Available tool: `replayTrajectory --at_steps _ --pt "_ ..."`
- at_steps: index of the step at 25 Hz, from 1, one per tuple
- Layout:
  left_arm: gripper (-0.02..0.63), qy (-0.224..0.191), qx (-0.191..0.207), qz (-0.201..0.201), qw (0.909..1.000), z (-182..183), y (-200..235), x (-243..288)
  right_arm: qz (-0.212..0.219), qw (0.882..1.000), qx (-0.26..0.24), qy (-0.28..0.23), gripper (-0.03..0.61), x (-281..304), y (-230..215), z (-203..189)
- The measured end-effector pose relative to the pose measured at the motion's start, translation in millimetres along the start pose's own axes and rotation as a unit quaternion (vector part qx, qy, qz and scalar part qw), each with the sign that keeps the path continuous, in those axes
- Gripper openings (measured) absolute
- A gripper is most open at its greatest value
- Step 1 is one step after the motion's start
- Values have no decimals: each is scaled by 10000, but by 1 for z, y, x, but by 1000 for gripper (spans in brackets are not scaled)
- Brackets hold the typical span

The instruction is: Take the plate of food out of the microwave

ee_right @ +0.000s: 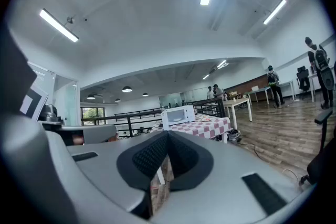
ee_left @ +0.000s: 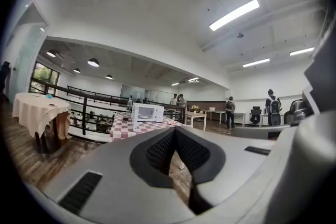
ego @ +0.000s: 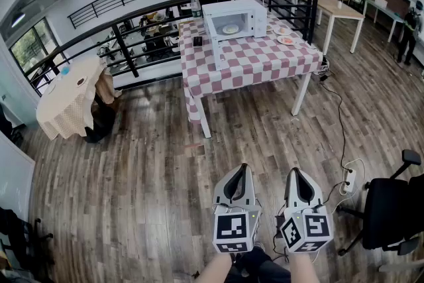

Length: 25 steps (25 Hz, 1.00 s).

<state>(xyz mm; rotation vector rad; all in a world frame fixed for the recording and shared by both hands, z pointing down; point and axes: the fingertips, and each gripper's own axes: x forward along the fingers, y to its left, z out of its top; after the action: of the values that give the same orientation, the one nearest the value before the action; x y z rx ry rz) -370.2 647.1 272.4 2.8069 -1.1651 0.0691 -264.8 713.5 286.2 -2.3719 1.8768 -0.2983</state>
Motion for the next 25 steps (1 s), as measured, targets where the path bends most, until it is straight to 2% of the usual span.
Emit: replayTrajectory --at_steps 13,25 --pt "8 83 10 90 9999 -8 -6 20 129 9998 130 77 -6 15 -17 -6" --pt "8 90 21 241 9997 -15 -36 54 228 9994 217 113 -6 35 -65 -3"
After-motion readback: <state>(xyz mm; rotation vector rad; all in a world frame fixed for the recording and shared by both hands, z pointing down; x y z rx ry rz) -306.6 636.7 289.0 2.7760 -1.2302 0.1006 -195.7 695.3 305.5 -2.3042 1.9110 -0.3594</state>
